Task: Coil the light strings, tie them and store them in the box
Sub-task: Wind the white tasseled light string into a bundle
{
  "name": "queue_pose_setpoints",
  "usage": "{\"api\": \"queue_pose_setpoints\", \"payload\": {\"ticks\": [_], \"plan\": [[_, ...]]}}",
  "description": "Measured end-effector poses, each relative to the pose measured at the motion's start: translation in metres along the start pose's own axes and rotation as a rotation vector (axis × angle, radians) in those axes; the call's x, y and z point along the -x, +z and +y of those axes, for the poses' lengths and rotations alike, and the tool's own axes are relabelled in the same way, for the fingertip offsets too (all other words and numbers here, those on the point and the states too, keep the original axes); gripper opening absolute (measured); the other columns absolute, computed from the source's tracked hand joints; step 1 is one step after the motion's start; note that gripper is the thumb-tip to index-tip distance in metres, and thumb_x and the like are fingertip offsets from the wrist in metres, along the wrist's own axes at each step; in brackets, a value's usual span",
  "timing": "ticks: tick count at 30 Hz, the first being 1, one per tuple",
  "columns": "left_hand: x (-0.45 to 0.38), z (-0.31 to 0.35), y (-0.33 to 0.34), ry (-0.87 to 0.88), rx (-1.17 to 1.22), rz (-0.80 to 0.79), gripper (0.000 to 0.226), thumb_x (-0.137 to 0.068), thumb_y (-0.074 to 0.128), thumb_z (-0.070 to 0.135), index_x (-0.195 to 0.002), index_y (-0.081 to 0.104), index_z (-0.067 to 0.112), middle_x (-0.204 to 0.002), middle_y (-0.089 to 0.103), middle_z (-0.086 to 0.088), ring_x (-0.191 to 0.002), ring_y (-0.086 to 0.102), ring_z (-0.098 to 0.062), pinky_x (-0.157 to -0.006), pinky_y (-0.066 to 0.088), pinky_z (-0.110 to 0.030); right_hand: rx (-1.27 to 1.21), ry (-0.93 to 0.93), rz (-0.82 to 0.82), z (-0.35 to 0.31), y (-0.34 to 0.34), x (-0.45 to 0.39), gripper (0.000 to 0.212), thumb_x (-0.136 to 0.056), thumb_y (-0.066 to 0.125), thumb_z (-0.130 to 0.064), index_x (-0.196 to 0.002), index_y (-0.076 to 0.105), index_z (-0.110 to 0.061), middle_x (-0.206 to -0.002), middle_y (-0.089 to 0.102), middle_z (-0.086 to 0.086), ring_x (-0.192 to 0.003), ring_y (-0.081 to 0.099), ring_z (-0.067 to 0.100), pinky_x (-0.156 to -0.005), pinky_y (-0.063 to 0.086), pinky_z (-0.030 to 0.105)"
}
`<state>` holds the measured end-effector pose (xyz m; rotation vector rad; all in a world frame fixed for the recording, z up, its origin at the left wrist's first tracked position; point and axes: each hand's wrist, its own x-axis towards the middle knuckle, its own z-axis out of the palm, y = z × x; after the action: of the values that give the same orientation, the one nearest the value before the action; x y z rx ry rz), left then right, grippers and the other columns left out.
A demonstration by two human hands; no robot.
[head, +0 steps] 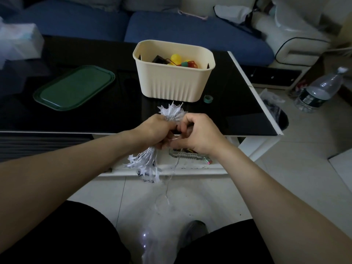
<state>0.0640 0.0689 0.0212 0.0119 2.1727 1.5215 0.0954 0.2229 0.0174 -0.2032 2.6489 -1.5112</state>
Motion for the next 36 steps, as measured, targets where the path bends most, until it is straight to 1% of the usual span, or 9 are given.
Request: {"api": "queue_pose_setpoints", "payload": {"ticks": [3,8,10,13,17,19,22,27,36], "plan": [[0.0,0.002,0.0,0.019,0.002,0.018,0.032,-0.096,0.057,0.02,-0.066,0.054,0.01,-0.05,0.048,-0.007,-0.037,0.04,-0.018,-0.039,0.03,-0.018,0.093,-0.07,0.083,-0.002,0.005,-0.002,0.044,-0.059,0.098,-0.012,-0.073,0.059,-0.027,-0.087,0.058,-0.007,-0.067,0.058,0.001,-0.063,0.049,0.015],[0.0,0.005,-0.004,0.025,0.139,0.131,0.031,-0.098,0.052,0.014,-0.067,0.049,0.01,-0.053,0.048,-0.009,-0.037,0.04,-0.018,-0.039,0.03,-0.017,0.104,-0.148,0.358,-0.004,0.012,-0.004,0.047,-0.059,0.098,-0.022,-0.088,0.061,-0.022,-0.112,0.05,0.001,-0.096,0.061,0.014,-0.083,0.055,0.021],[0.001,0.007,-0.006,0.044,0.257,0.167,0.031,-0.098,0.049,0.011,-0.068,0.047,0.01,-0.049,0.044,-0.006,-0.036,0.039,-0.016,-0.041,0.03,-0.02,0.109,-0.021,0.417,-0.008,0.015,-0.003,0.062,-0.063,0.096,-0.036,-0.107,0.057,-0.018,-0.118,0.047,0.001,-0.102,0.055,0.012,-0.078,0.048,0.012],[0.003,0.009,-0.009,0.1,0.365,0.18,0.027,-0.1,0.046,0.013,-0.073,0.047,0.01,-0.046,0.042,-0.004,-0.038,0.038,-0.016,-0.043,0.029,-0.025,-0.078,0.315,0.216,-0.014,0.013,-0.001,0.081,-0.074,0.082,-0.058,-0.132,0.05,-0.012,-0.121,0.056,0.002,-0.102,0.056,0.009,-0.076,0.043,0.016],[0.004,0.01,-0.011,0.141,0.404,0.163,0.027,-0.1,0.046,0.015,-0.075,0.051,0.007,-0.058,0.051,-0.011,-0.041,0.038,-0.018,-0.043,0.028,-0.025,-0.342,0.426,-0.04,-0.013,0.01,0.003,0.054,-0.091,0.062,-0.057,-0.11,0.072,-0.008,-0.102,0.078,0.007,-0.097,0.073,0.019,-0.099,0.048,0.038],[0.004,0.011,-0.011,0.148,0.422,0.162,0.023,-0.1,0.046,0.015,-0.079,0.051,0.008,-0.055,0.053,-0.007,-0.039,0.039,-0.016,-0.044,0.028,-0.025,-0.474,0.373,-0.056,-0.009,0.008,0.002,0.035,-0.097,0.061,-0.044,-0.099,0.072,-0.011,-0.091,0.077,0.005,-0.088,0.074,0.019,-0.096,0.05,0.041],[0.001,0.01,-0.011,0.15,0.424,0.166,0.016,-0.1,0.047,0.015,-0.086,0.05,0.008,-0.054,0.053,-0.005,-0.038,0.04,-0.016,-0.042,0.03,-0.024,-0.591,0.288,0.015,-0.007,0.002,0.001,0.02,-0.099,0.061,-0.026,-0.096,0.072,-0.01,-0.079,0.073,0.003,-0.074,0.069,0.016,-0.087,0.055,0.043],[-0.001,0.005,-0.007,0.134,0.338,0.138,0.027,-0.1,0.049,0.016,-0.075,0.054,0.007,-0.055,0.053,-0.006,-0.041,0.041,-0.017,-0.043,0.034,-0.028,-0.635,0.116,0.13,-0.01,-0.001,0.004,0.007,-0.093,0.069,-0.011,-0.096,0.075,-0.009,-0.078,0.073,0.002,-0.069,0.068,0.013,-0.07,0.059,0.026],[0.001,0.002,0.001,0.117,0.273,-0.052,0.028,-0.1,0.047,0.022,-0.076,0.054,0.01,-0.058,0.045,-0.004,-0.047,0.038,-0.018,-0.051,0.031,-0.03,-0.548,0.107,0.317,-0.007,0.005,0.001,0.011,-0.083,0.081,-0.012,-0.091,0.077,-0.006,-0.077,0.075,0.008,-0.061,0.067,0.013,-0.06,0.059,0.03]]}}
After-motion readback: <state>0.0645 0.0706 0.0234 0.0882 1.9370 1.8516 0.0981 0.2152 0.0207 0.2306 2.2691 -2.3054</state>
